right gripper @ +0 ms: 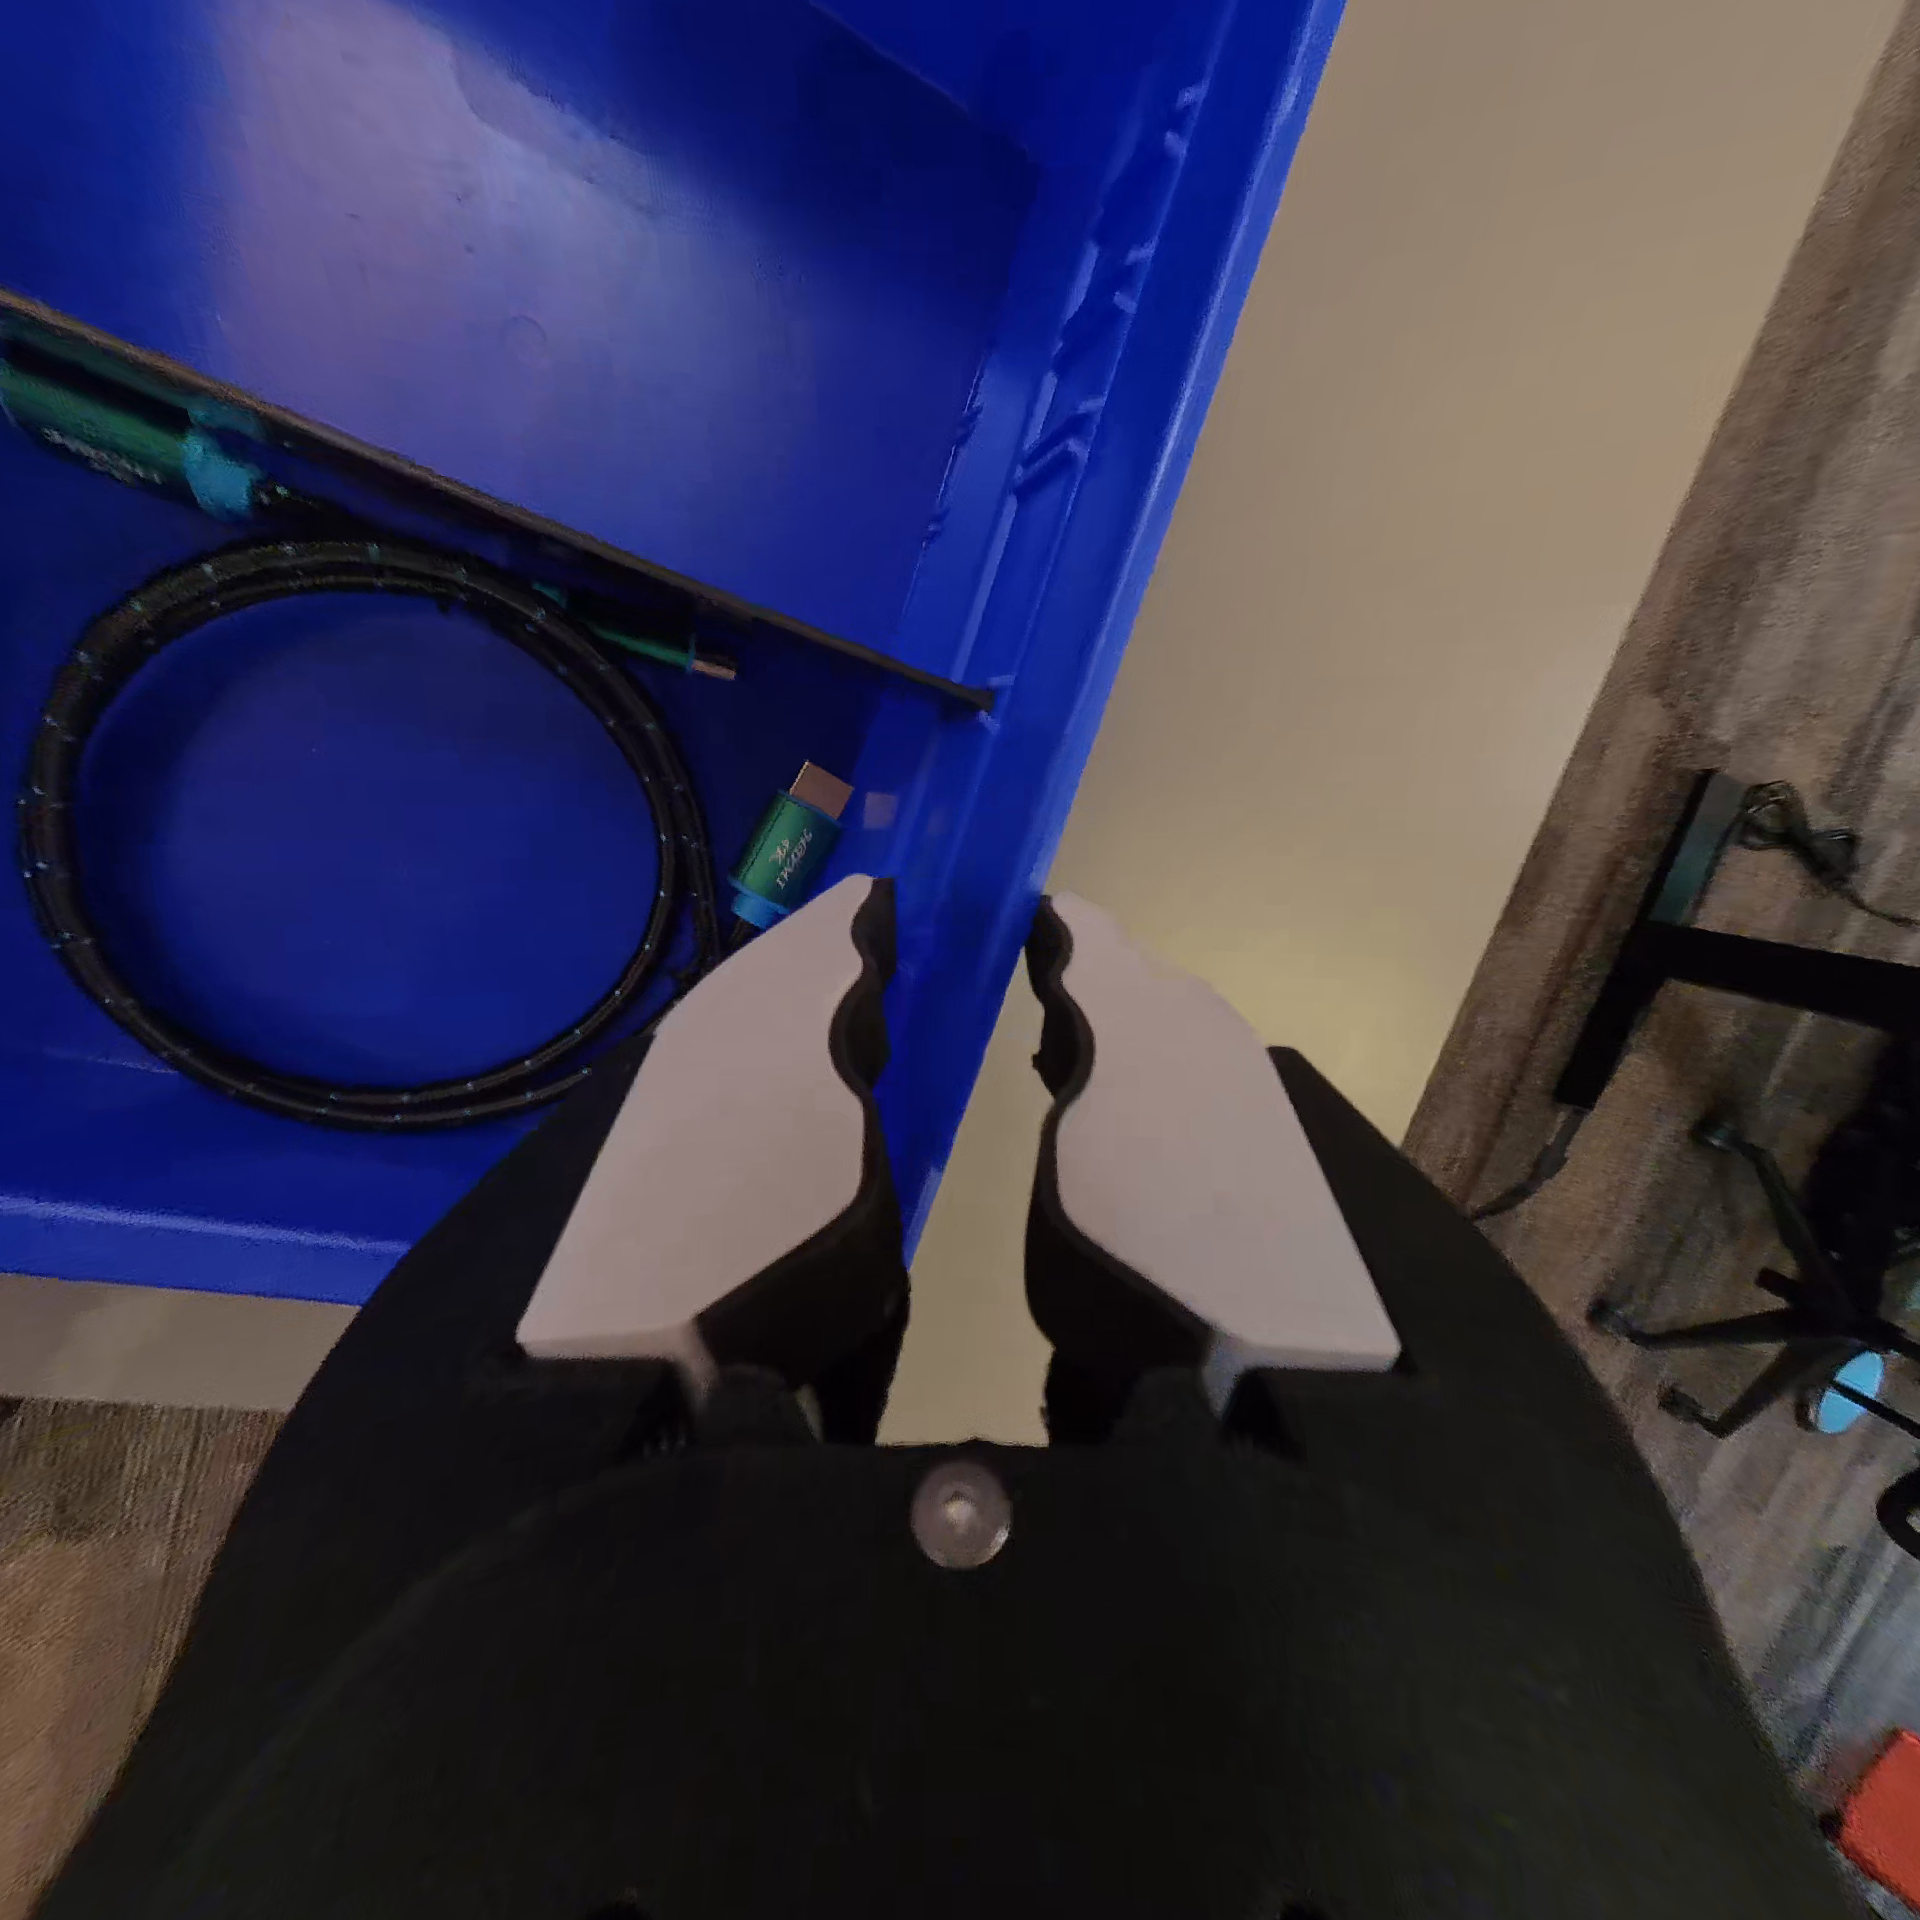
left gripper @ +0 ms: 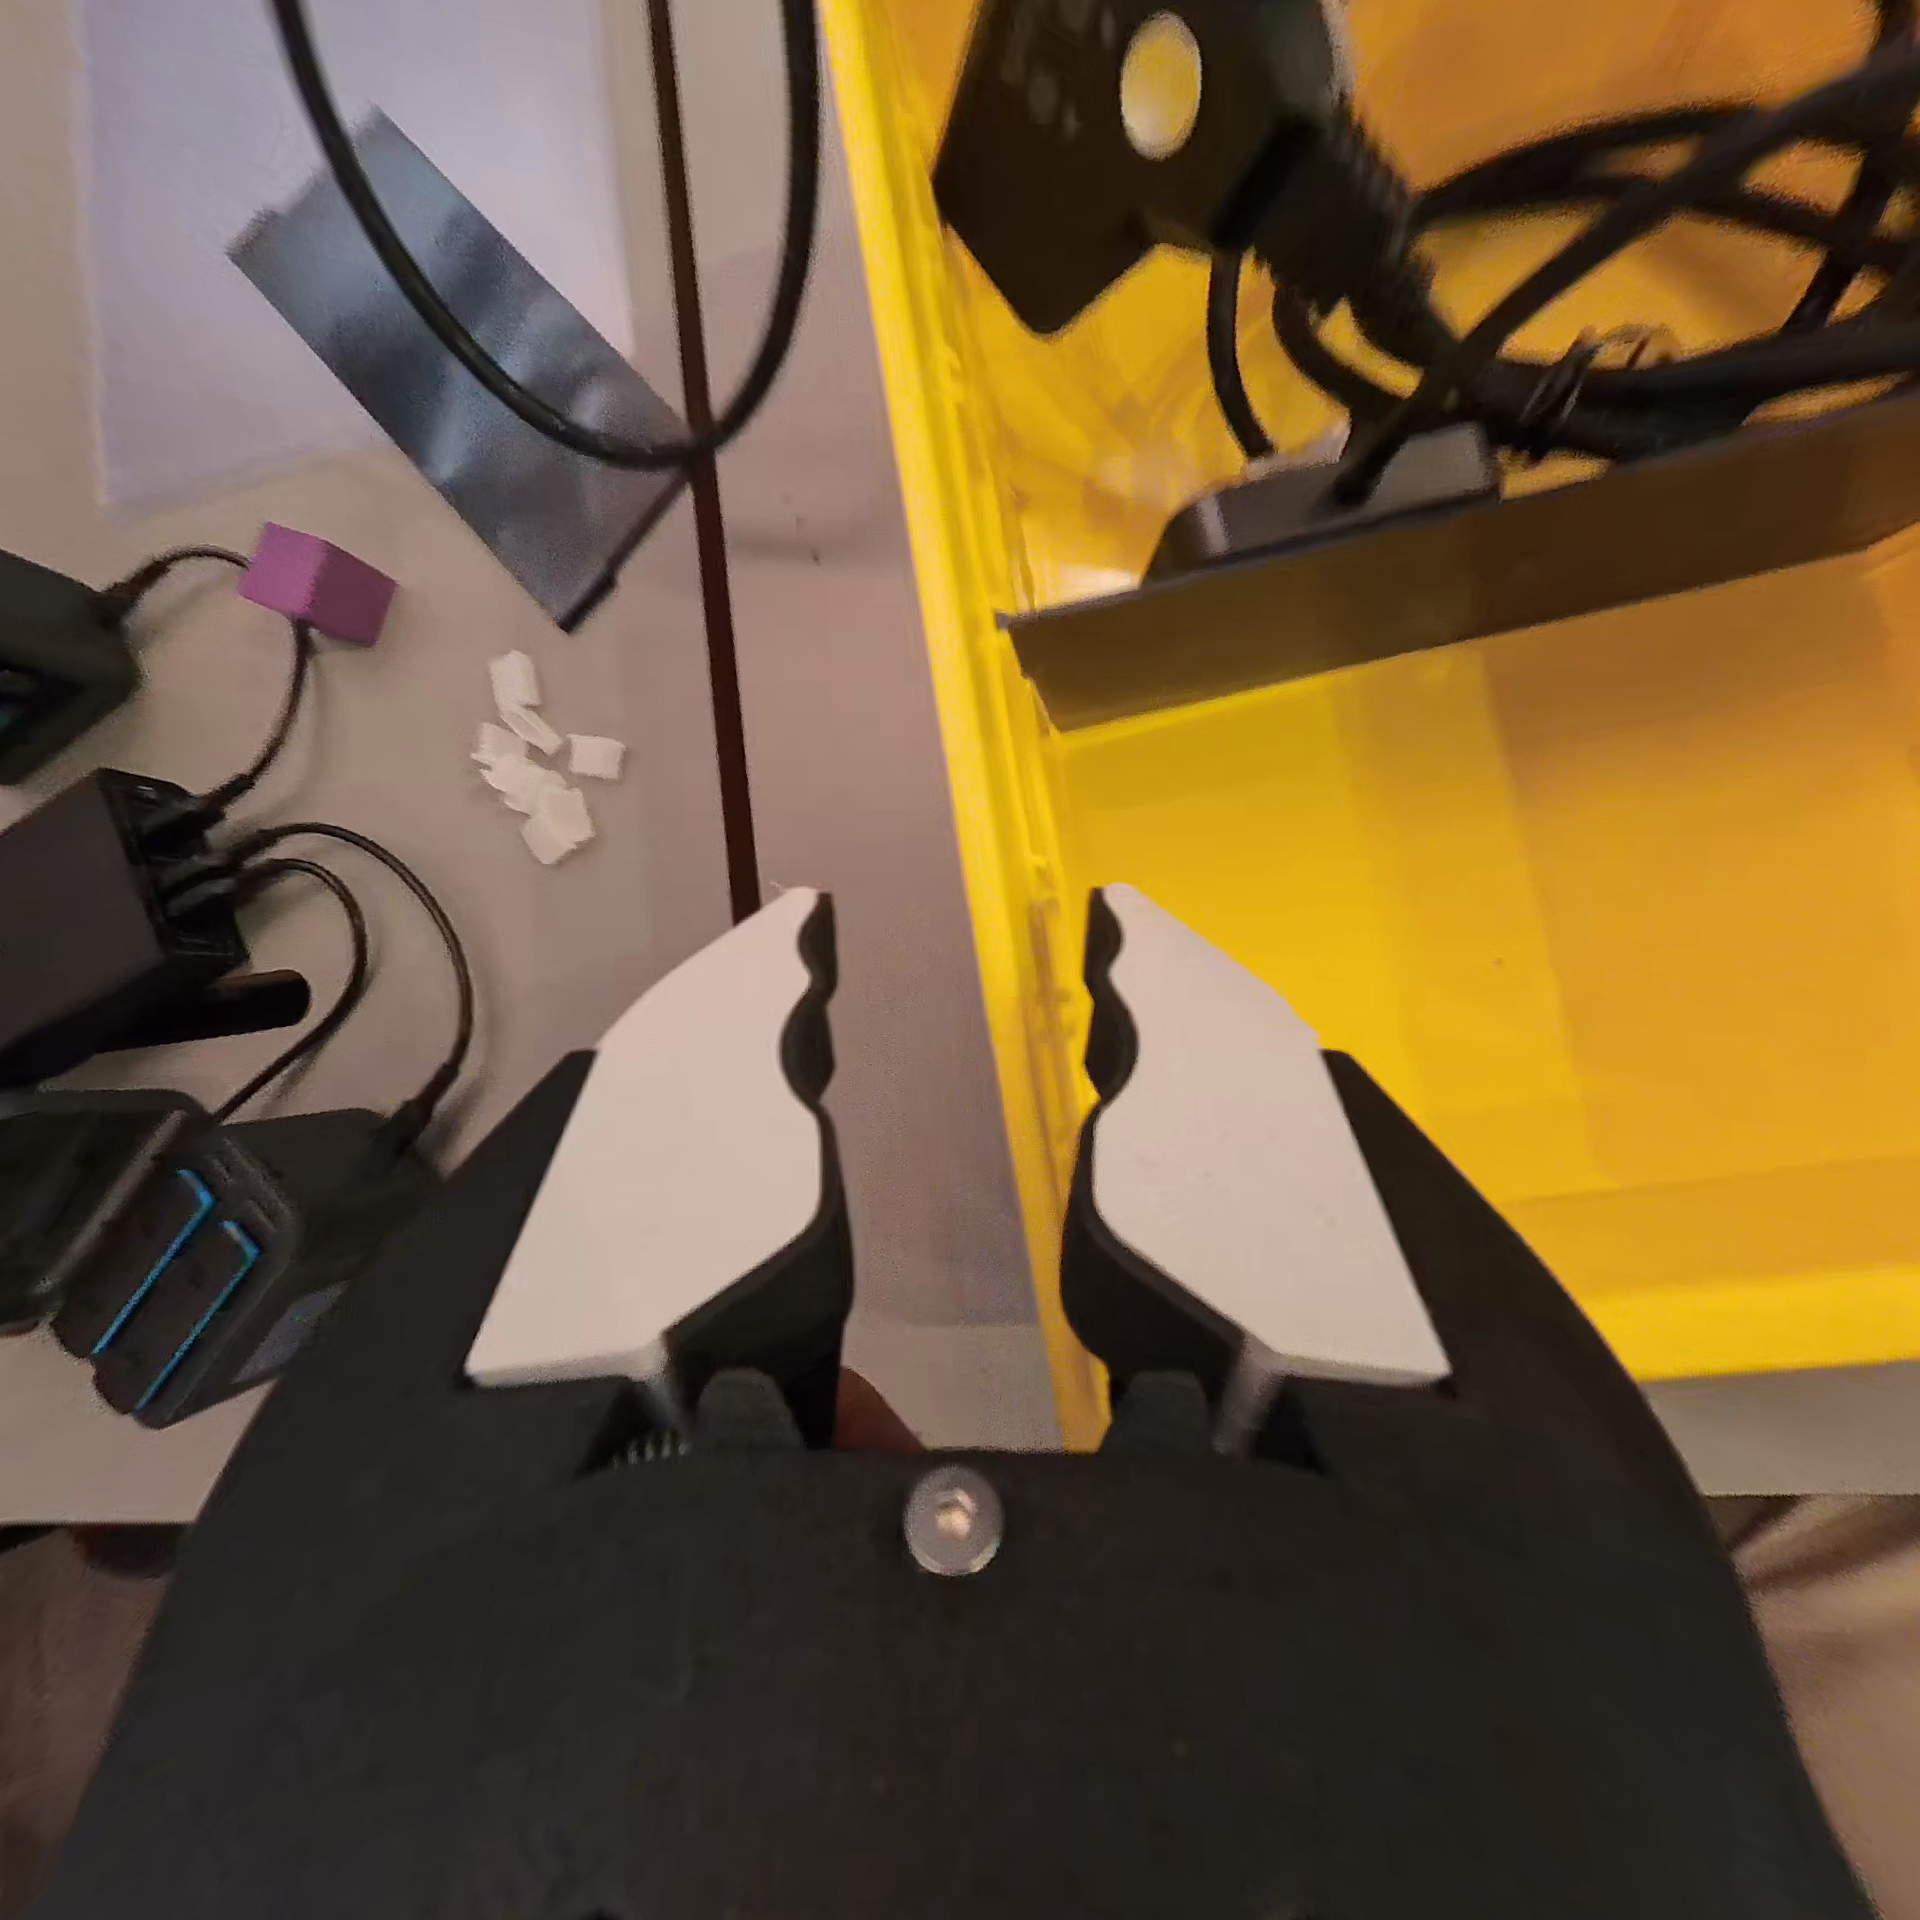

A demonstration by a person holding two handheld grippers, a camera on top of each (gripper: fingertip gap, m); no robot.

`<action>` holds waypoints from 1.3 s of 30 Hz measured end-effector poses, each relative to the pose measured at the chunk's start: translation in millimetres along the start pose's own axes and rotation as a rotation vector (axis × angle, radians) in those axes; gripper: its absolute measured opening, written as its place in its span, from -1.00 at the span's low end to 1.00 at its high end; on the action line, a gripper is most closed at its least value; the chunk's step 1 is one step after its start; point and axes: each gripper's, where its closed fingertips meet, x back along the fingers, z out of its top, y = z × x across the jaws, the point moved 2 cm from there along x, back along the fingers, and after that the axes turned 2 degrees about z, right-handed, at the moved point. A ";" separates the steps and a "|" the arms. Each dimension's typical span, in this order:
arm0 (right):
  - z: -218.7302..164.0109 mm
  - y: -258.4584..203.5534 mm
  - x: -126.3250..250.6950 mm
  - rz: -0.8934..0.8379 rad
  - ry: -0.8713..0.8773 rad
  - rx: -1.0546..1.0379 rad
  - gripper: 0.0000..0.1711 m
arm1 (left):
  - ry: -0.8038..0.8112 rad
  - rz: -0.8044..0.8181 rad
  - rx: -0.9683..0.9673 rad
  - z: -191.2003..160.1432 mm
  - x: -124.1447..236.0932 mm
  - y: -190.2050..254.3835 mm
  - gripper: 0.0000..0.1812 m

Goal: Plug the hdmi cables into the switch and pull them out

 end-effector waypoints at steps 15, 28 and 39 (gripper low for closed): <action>62.7 -97.6 103.0 -0.071 0.377 0.073 -0.74 | 0.081 0.025 -0.093 118.0 -12.8 48.1 -0.42; 81.1 -169.8 90.5 0.086 0.406 0.168 -0.79 | -0.214 -0.127 0.052 127.0 -68.7 52.9 -0.26; 86.5 -186.0 87.7 0.128 0.419 0.182 -0.81 | -0.283 -0.047 0.046 141.8 -92.1 36.6 -0.48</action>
